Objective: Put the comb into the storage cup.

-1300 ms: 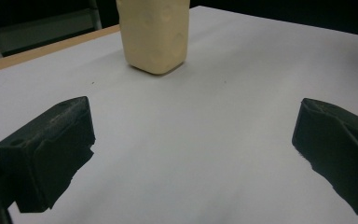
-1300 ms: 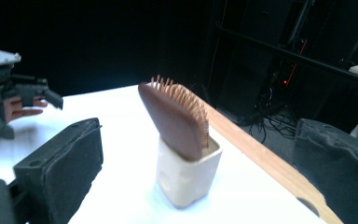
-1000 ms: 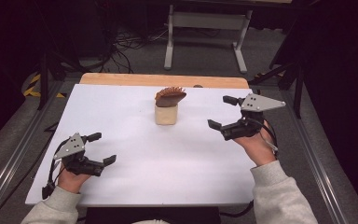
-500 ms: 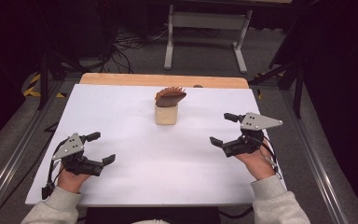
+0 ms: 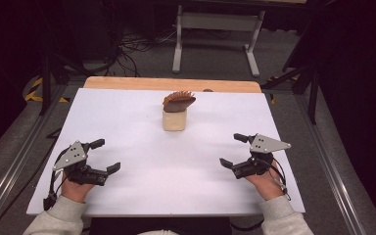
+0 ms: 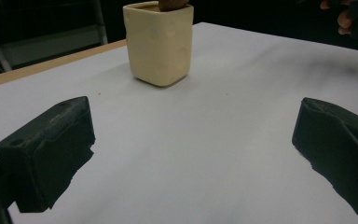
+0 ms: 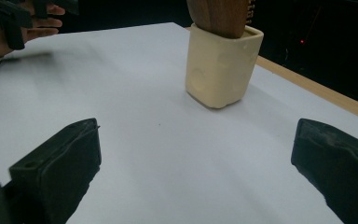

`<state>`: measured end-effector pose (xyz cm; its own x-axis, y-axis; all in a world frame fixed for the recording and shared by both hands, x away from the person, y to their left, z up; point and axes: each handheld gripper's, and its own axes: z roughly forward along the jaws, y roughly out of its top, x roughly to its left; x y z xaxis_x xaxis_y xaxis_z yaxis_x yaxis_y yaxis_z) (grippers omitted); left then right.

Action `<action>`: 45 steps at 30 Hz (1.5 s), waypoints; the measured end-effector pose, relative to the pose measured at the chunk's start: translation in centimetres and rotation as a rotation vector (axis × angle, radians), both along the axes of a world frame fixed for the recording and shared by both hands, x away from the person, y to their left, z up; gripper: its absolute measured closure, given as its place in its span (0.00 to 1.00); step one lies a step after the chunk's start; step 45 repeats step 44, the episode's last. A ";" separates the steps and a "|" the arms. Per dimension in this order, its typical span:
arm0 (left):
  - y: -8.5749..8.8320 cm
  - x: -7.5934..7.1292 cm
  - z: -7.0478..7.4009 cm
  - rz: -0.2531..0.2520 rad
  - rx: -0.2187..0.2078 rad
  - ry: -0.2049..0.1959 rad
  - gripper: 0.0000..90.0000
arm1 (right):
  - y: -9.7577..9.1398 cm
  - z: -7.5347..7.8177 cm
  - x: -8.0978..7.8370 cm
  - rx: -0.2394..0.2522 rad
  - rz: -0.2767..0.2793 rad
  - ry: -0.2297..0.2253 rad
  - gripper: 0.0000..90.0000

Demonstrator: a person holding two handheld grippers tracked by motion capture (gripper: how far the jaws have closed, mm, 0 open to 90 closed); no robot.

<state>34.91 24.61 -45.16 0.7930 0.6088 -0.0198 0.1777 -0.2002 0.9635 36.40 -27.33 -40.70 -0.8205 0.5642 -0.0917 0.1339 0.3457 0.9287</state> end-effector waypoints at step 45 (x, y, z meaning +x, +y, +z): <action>0.3 0.1 -0.7 0.080 -0.013 0.008 0.00 | -0.2 -5.4 -1.4 -0.008 -0.065 0.048 0.00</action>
